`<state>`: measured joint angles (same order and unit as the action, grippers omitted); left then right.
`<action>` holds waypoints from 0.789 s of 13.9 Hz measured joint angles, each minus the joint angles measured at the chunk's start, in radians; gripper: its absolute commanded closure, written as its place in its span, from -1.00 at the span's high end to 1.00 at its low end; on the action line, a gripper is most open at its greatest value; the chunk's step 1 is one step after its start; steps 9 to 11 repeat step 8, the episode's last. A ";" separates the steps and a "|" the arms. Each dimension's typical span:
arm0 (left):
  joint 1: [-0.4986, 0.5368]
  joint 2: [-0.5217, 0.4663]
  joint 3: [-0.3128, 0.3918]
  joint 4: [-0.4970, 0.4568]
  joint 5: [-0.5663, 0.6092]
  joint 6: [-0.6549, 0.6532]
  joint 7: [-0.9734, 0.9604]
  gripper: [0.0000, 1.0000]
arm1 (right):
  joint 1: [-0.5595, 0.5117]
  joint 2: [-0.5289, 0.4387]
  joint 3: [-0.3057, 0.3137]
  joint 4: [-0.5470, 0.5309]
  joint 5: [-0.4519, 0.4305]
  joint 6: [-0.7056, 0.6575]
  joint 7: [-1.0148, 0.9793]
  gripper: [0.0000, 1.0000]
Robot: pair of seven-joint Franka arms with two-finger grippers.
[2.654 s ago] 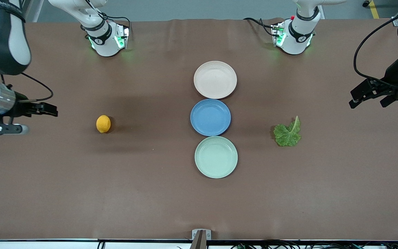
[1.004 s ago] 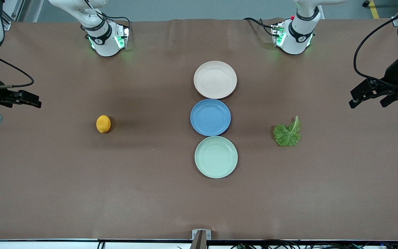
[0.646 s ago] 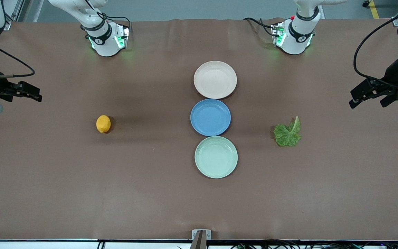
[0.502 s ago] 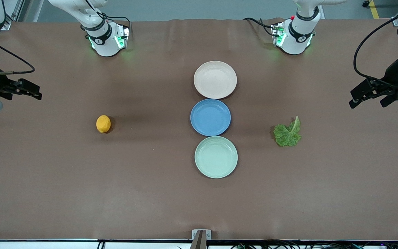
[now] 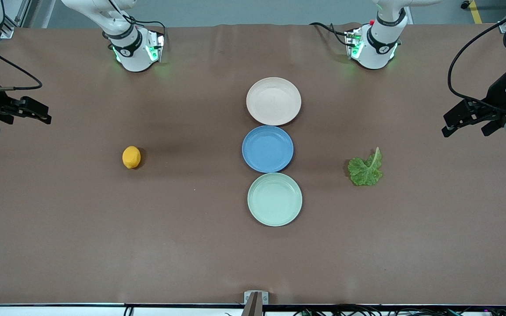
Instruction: Pick lemon and lettuce from plates
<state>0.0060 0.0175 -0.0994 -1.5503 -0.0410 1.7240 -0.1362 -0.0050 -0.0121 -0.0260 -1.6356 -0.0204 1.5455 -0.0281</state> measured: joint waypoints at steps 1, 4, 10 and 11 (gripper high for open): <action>0.000 0.000 0.000 0.000 0.000 0.000 0.000 1.00 | 0.000 -0.012 0.000 -0.005 0.000 0.000 0.000 1.00; -0.001 0.000 -0.001 0.000 0.000 0.000 0.000 1.00 | 0.000 -0.062 -0.001 -0.029 0.000 -0.002 0.000 1.00; -0.001 0.000 -0.001 0.000 0.000 0.000 0.000 1.00 | 0.000 -0.094 -0.001 -0.040 0.002 -0.002 0.000 1.00; -0.001 0.000 -0.001 0.000 0.000 0.000 0.000 1.00 | 0.000 -0.094 -0.001 -0.040 0.002 -0.002 0.000 1.00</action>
